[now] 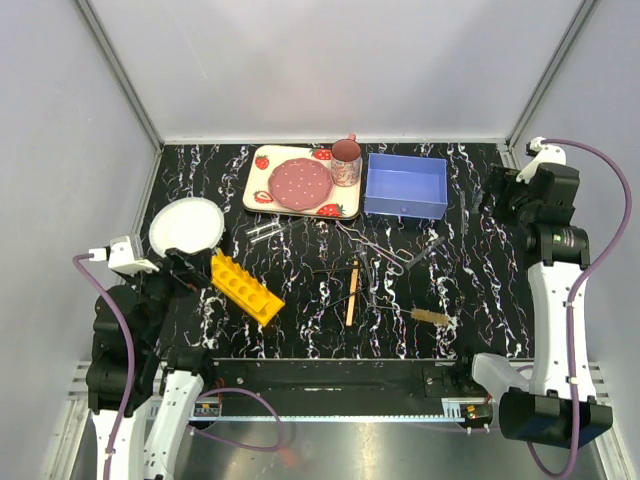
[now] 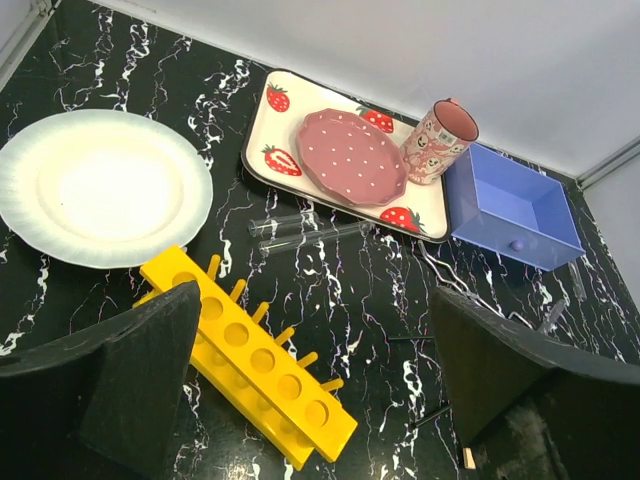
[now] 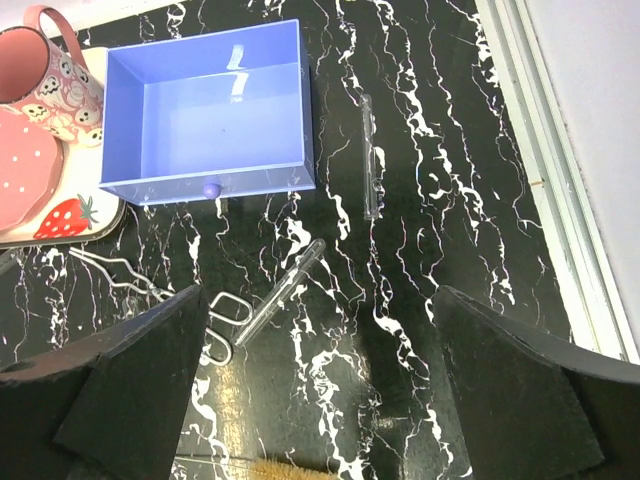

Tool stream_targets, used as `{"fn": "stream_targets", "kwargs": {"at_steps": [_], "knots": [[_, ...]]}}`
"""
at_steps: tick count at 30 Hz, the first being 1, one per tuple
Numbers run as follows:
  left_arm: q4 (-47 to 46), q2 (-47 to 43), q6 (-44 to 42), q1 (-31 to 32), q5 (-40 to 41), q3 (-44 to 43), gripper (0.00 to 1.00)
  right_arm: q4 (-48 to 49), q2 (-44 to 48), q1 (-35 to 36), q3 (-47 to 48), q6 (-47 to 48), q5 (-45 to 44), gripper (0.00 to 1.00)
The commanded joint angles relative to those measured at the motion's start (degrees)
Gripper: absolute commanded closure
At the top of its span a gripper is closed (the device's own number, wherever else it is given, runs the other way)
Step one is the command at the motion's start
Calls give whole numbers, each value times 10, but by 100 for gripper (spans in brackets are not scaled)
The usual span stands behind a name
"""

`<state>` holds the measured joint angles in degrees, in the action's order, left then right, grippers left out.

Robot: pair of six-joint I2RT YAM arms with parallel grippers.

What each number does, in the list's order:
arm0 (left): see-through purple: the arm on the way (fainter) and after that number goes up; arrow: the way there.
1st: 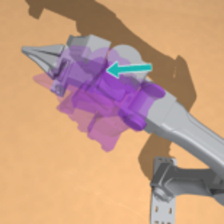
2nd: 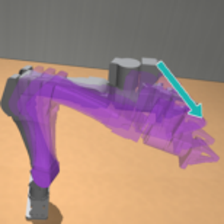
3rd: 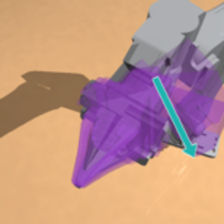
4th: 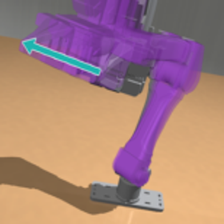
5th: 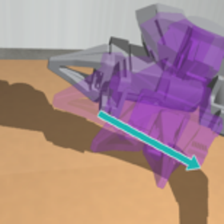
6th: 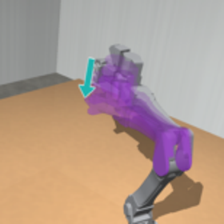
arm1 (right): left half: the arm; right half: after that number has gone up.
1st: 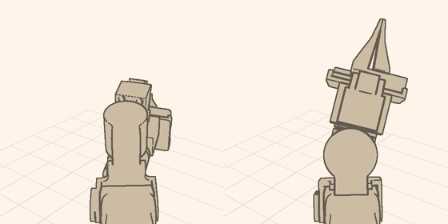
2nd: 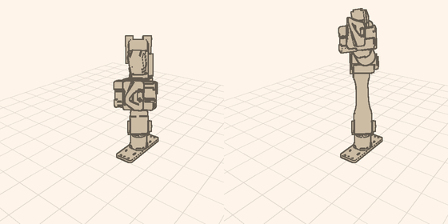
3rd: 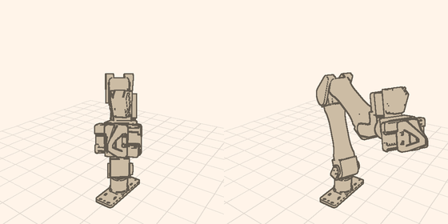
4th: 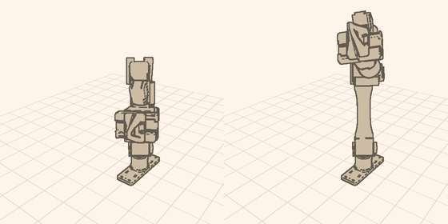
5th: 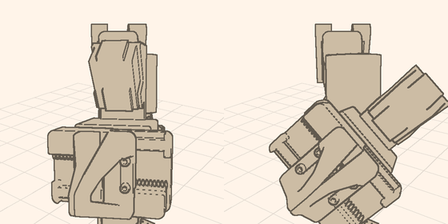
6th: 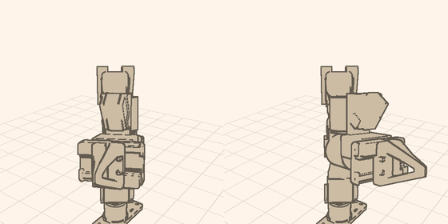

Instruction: Organize the chemistry lab equipment

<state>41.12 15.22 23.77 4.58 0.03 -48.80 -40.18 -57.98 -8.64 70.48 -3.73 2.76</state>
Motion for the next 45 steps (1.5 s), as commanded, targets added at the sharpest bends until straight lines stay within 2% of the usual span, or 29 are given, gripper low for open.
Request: {"fn": "stream_targets", "kwargs": {"at_steps": [1,3,5,6,7,8,12,20,23,30,36,39,43,45], "knots": [[-10,21,-12,3,3,-14,1,36,-14,-1,37,-2,10,0],[-10,29,-13,2,3,-14,1,59,-11,-1,29,18,25,0],[-16,46,-13,2,3,-11,1,98,1,-1,-1,72,80,0],[-17,54,-13,3,-16,-10,1,106,6,-1,-12,99,116,0],[-21,60,-13,3,-20,-9,1,101,10,-1,-27,177,210,0],[-24,75,-14,2,-27,-8,1,96,11,0,-31,209,244,0],[-34,107,-21,3,-58,4,1,70,-34,1,-7,231,277,0],[-81,142,-26,3,-91,40,1,21,-218,-1,110,173,221,0],[-84,141,-28,2,-92,54,1,27,-256,-12,132,161,235,0],[-84,114,-21,3,-101,87,1,25,-395,-62,220,63,290,0],[-124,137,-26,2,-126,93,1,0,-499,-63,276,24,249,3],[-135,161,-37,3,-142,86,1,-16,-552,-63,297,35,213,6],[-145,169,-46,3,-144,97,1,-31,-581,-63,300,57,133,9],[-150,167,-45,2,-144,108,1,-25,-584,-63,287,64,122,13]]}}
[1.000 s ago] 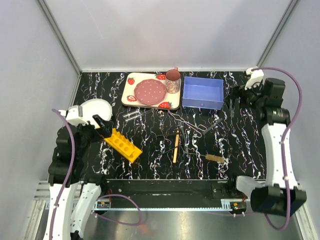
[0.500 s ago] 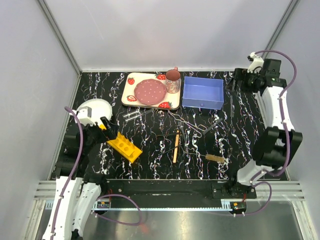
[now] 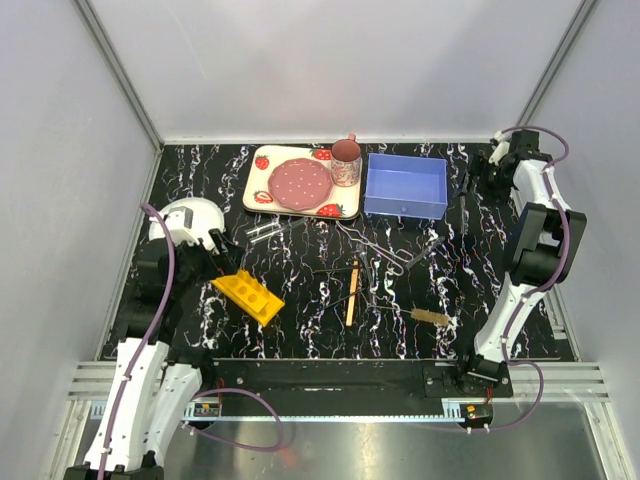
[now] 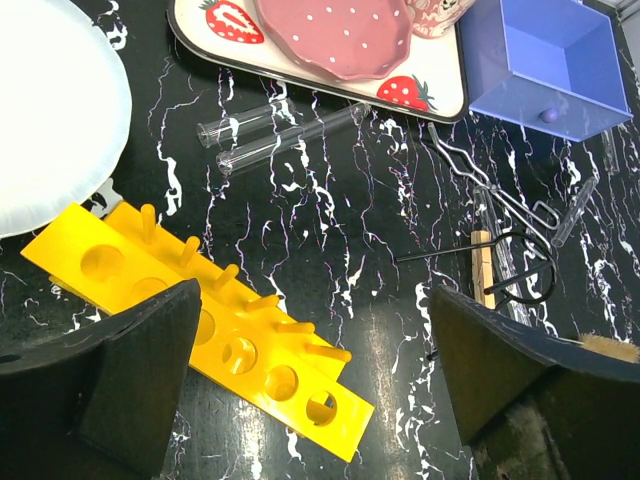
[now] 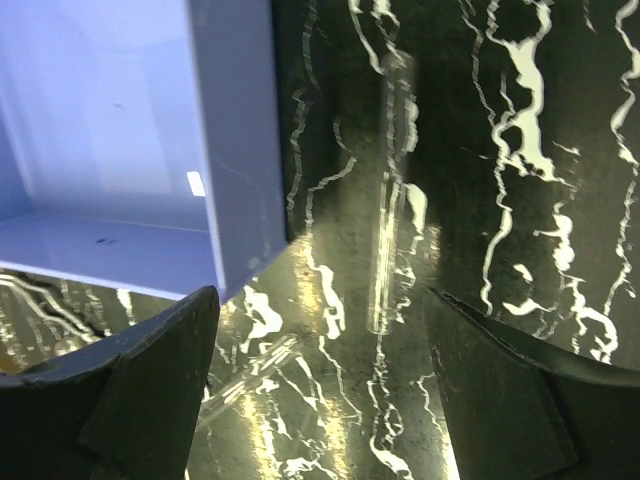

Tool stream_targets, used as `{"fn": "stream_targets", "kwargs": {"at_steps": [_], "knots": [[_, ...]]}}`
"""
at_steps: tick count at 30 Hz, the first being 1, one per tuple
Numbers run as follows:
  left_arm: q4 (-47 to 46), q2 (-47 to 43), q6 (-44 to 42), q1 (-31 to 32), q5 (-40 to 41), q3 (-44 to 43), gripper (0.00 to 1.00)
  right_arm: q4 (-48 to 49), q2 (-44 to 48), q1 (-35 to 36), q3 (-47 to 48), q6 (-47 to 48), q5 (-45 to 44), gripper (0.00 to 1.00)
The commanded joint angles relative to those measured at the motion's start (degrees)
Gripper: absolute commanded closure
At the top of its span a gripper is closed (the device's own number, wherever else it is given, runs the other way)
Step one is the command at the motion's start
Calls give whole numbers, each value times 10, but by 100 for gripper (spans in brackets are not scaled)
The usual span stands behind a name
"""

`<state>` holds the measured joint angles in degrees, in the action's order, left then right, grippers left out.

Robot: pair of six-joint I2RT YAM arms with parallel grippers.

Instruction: Organize the chemistry lab equipment

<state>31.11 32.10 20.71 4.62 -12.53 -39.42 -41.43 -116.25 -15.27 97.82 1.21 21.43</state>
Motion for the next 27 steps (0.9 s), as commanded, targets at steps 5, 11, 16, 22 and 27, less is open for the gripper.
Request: {"fn": "stream_targets", "kwargs": {"at_steps": [5,11,16,22,27], "knots": [[-57,1,-14,2,-22,18,1,-15,-25,3,10,14,-79,25],[-58,5,-13,2,-28,20,1,-20,-55,4,1,22,-91,32],[-60,2,-13,1,-28,21,1,-23,-73,4,3,27,-96,39],[-62,2,-13,1,-29,23,1,-29,-92,5,11,35,-109,43],[-62,6,-13,2,-31,22,1,-30,-103,9,11,45,-126,45]]}}
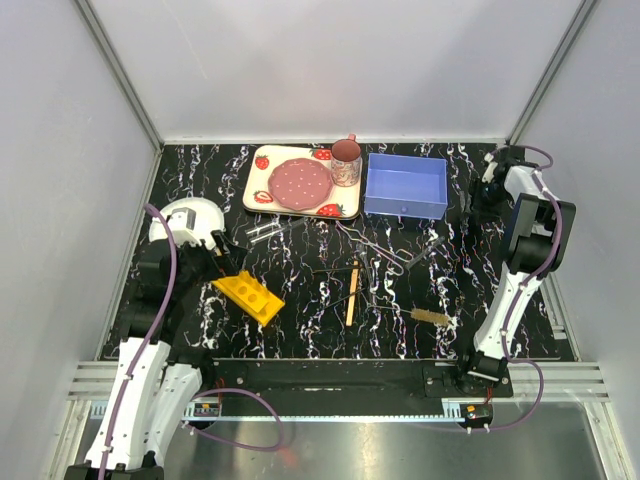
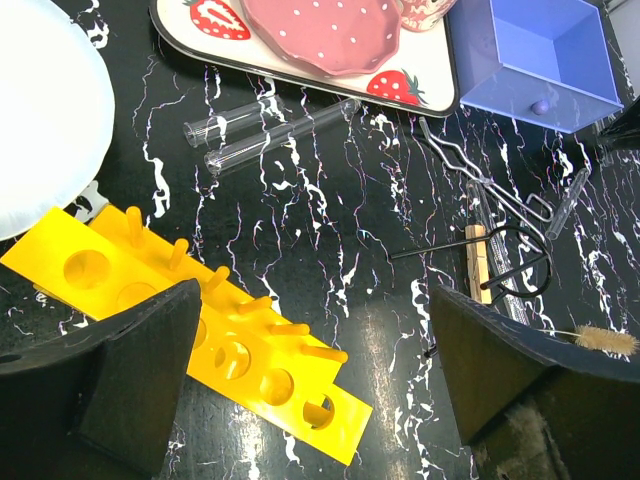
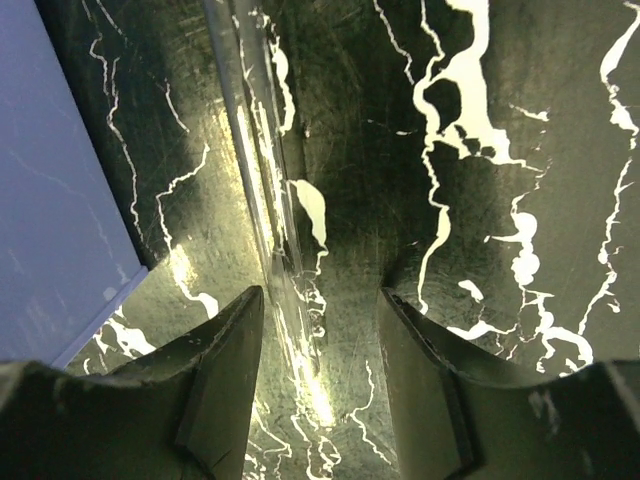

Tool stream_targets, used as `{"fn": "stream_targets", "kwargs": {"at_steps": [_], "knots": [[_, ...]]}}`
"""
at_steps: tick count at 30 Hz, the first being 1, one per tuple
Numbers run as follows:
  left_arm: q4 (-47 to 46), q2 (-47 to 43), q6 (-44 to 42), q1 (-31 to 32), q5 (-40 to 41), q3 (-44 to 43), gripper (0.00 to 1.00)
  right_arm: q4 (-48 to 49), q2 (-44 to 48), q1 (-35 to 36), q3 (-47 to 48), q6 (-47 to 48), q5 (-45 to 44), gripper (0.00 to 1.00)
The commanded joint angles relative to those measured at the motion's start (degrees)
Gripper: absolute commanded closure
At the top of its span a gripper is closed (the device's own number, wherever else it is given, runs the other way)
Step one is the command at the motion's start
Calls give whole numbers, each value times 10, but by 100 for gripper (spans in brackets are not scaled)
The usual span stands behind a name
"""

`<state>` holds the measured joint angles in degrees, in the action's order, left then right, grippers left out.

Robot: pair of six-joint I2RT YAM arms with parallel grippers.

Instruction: Organize the chemistry lab equipment

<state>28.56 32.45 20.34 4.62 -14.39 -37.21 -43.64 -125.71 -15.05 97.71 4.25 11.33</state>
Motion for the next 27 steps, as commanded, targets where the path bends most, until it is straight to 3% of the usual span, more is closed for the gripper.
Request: {"fn": "stream_targets", "kwargs": {"at_steps": [1,8,18,27], "knots": [[-36,2,-9,2,-12,0,1,-9,-10,6,14,15,-29,45],[-37,8,-7,2,-17,0,1,-15,-19,9,18,32,-64,50],[-39,20,-1,1,-48,0,1,-15,-14,9,7,52,-72,77],[-104,27,28,4,-181,26,1,-4,66,9,-38,69,-30,85]]}}
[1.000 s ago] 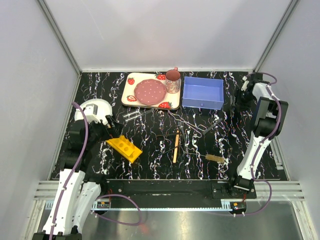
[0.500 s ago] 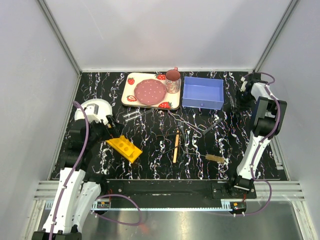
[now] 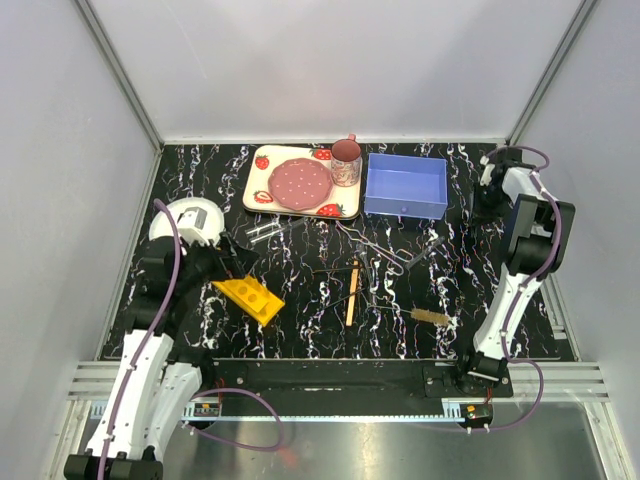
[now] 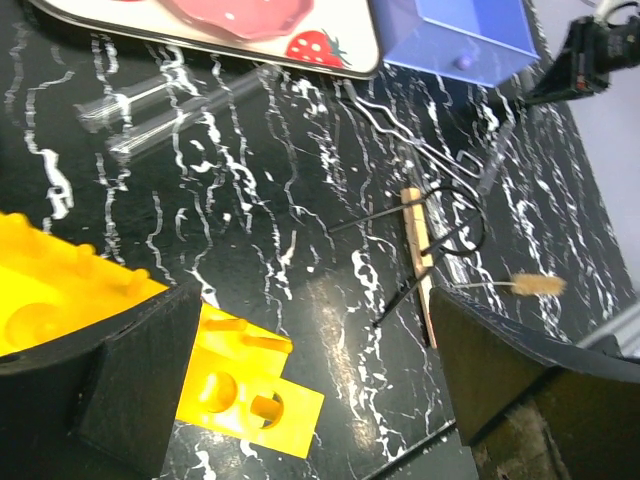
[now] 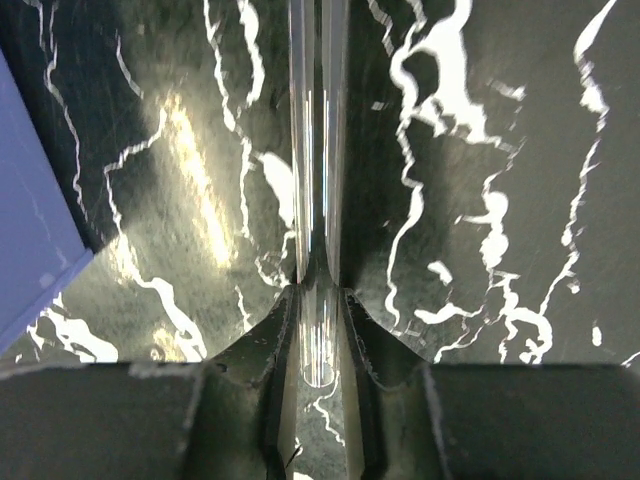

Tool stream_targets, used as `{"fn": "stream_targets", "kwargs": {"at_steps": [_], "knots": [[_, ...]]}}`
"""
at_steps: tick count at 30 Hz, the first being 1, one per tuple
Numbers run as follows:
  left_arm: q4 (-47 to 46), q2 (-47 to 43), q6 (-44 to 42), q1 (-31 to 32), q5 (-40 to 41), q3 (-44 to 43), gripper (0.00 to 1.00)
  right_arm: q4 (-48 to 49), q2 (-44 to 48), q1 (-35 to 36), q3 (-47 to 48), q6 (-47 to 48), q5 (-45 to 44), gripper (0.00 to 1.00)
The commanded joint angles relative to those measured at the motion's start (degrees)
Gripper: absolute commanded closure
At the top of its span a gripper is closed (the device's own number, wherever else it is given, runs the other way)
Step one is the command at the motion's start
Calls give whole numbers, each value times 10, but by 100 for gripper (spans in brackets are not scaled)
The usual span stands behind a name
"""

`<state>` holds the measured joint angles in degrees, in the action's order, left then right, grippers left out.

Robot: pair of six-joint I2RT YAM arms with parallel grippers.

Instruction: Organize the chemistry lab equipment

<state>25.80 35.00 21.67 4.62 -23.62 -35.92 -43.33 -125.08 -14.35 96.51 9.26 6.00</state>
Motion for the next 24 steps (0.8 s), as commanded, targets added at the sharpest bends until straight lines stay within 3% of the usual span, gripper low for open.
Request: {"fn": "stream_targets", "kwargs": {"at_steps": [1,7,11,15,19,24], "knots": [[-90,1,17,6,-103,18,1,-6,71,1,-38,24,28,85],[-144,13,53,54,-110,29,1,-6,193,2,-106,67,81,85],[-201,47,135,101,-96,32,1,-24,294,2,-156,95,143,85],[-247,95,160,187,-62,17,1,-59,363,10,-192,131,195,85],[-239,130,25,280,17,-34,1,-127,403,48,-206,183,236,85],[-256,125,-251,393,69,-26,1,-159,446,170,-227,213,274,84]]}}
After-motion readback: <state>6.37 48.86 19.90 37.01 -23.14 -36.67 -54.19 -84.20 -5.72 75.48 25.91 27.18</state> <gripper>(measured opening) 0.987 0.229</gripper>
